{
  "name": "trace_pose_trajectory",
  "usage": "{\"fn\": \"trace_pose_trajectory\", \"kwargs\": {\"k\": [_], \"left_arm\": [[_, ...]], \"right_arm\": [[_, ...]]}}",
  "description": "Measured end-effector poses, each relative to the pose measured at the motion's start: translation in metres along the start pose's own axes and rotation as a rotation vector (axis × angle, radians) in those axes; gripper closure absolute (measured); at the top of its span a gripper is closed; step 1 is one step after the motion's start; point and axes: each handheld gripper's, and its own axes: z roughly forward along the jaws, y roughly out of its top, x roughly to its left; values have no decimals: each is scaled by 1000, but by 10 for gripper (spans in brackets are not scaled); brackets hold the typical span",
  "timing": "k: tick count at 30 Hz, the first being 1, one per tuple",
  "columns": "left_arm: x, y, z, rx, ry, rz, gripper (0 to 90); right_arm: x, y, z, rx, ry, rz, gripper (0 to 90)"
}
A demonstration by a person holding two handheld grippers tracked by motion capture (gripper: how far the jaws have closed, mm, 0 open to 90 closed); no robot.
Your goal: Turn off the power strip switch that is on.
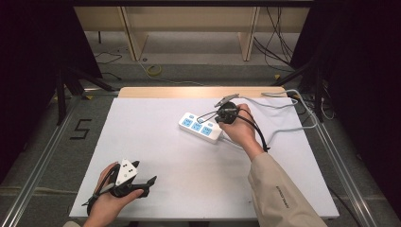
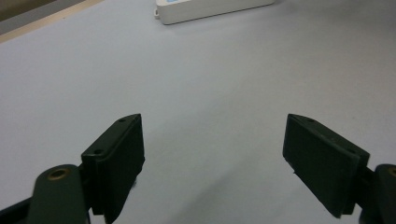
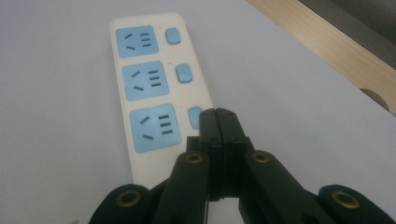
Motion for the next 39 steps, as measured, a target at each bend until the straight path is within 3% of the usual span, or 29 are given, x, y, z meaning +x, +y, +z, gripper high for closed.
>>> {"fn": "trace_pose_trajectory", "kwargs": {"k": [39], "left_arm": [[0, 0, 1, -2, -4, -1, 206]], "right_arm": [[-4, 11, 26, 54, 11, 10, 900]]}}
